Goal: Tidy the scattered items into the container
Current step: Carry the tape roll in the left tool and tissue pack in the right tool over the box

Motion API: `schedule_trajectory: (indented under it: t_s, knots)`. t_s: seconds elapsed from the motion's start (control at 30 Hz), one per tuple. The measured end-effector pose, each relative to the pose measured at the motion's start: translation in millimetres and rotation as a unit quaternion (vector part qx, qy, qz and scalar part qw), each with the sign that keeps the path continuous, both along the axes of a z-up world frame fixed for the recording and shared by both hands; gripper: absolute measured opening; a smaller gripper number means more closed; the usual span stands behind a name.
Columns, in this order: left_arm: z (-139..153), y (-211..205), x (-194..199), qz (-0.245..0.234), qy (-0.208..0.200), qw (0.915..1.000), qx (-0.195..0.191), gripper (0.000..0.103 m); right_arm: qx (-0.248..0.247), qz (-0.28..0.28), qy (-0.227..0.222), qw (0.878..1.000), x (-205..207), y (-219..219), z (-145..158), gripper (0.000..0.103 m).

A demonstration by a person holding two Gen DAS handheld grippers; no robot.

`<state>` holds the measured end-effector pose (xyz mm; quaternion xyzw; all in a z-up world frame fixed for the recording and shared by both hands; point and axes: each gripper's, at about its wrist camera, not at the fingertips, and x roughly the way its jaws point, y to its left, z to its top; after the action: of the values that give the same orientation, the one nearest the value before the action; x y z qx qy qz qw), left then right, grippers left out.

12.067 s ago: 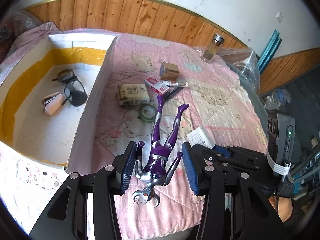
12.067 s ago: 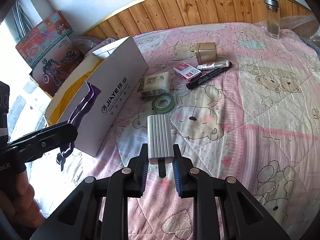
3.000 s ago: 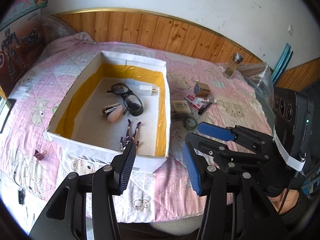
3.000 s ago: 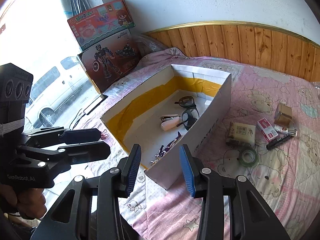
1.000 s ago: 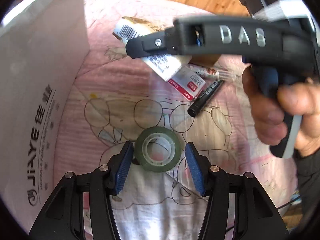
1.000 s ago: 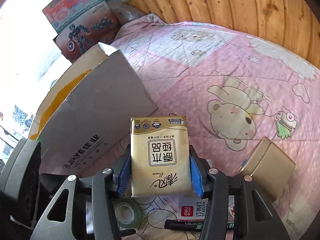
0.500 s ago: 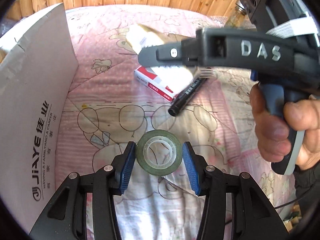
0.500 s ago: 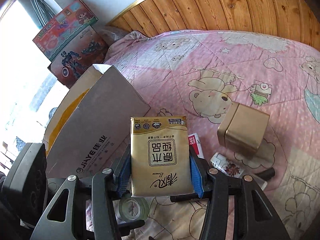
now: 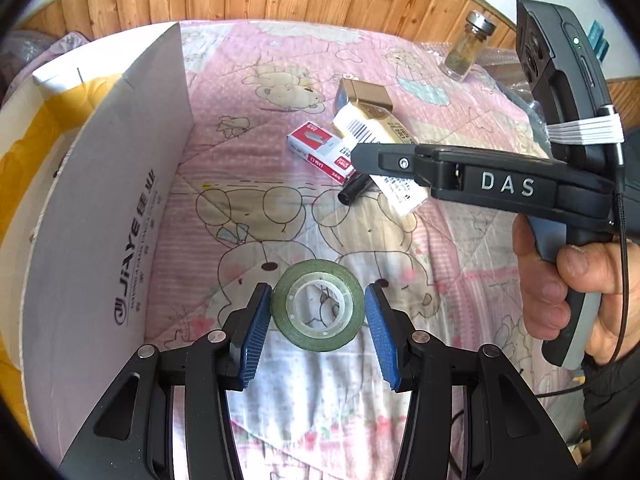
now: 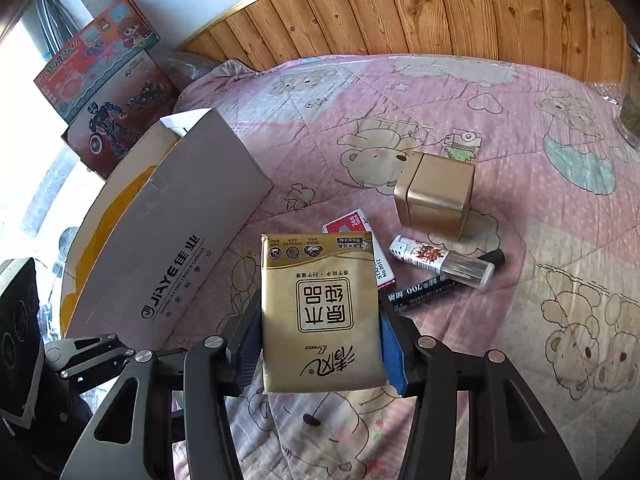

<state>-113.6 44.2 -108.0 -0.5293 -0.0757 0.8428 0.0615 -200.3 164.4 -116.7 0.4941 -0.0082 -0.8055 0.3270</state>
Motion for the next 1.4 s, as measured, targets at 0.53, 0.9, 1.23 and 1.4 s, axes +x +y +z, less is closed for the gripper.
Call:
schedule_trajectory:
  t_s: [0.53,0.9,1.23,1.4]
  knots:
    - [39.1,-24.5,58.2,0.011,0.039,0.9991,0.012,0.049,0.044,-0.017,0.031,0.998,61.6,-9.5,26.0,0.052]
    - [56.5,-46.3,82.2,0.032,0.063,0.9971,0.027,0.049,0.049,-0.001,0.043,0.998,99.3,-36.4,40.9,0.052]
    - [67.8,-70.9,107.2,0.052,0.082,0.9943,0.044,0.049,0.052,0.013,0.054,0.997,129.2,-60.5,55.0,0.052]
    - [72.5,-84.9,120.6,0.066,0.092,0.9921,0.055,0.049,0.04,0.008,0.056,0.998,145.1,-67.1,63.7,0.052]
